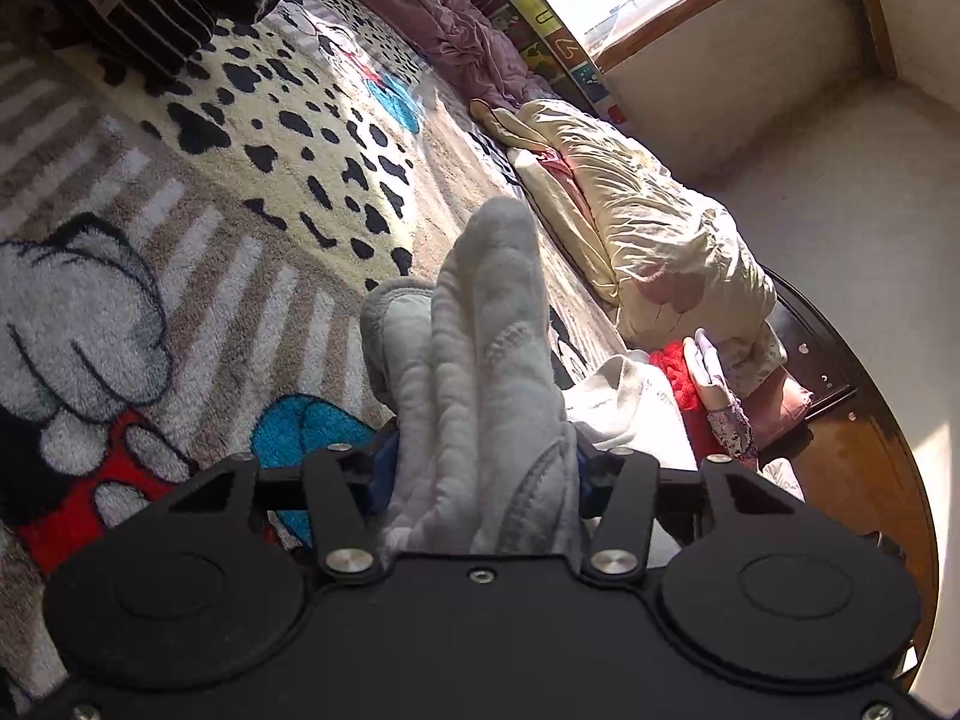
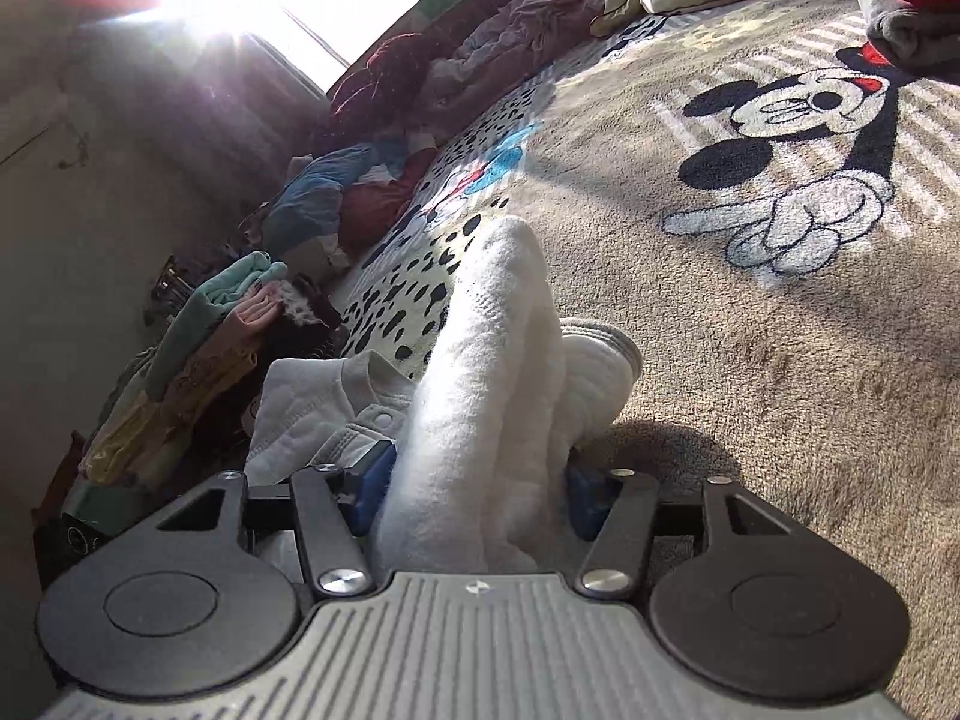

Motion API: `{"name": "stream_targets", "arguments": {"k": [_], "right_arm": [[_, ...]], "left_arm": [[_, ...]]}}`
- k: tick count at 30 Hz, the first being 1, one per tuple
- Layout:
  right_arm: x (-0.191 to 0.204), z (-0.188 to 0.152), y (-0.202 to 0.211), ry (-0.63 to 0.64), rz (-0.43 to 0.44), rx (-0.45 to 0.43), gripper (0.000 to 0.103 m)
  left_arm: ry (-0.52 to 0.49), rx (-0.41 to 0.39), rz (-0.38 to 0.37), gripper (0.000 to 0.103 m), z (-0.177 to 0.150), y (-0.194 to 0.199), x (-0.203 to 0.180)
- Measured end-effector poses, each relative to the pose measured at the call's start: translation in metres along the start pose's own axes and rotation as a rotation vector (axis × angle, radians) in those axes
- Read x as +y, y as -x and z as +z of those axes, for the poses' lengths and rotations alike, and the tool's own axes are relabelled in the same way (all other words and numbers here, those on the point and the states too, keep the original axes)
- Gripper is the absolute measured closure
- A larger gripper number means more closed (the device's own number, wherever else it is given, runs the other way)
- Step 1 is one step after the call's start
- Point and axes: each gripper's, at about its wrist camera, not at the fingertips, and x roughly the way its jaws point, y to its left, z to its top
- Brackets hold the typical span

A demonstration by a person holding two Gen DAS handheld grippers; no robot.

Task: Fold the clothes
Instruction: 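Carry the folded sweatshirt with both grippers onto the clothes stack by the bed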

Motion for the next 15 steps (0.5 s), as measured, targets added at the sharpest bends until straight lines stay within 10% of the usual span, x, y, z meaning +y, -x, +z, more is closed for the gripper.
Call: {"name": "stream_targets", "arguments": {"k": [15], "right_arm": [[-0.050,0.003,0.158,-0.145,-0.091,-0.182,0.046]], "left_arm": [[-0.025,0.166,-0.163,0.052,-0.058,-0.052,-0.141]]}}
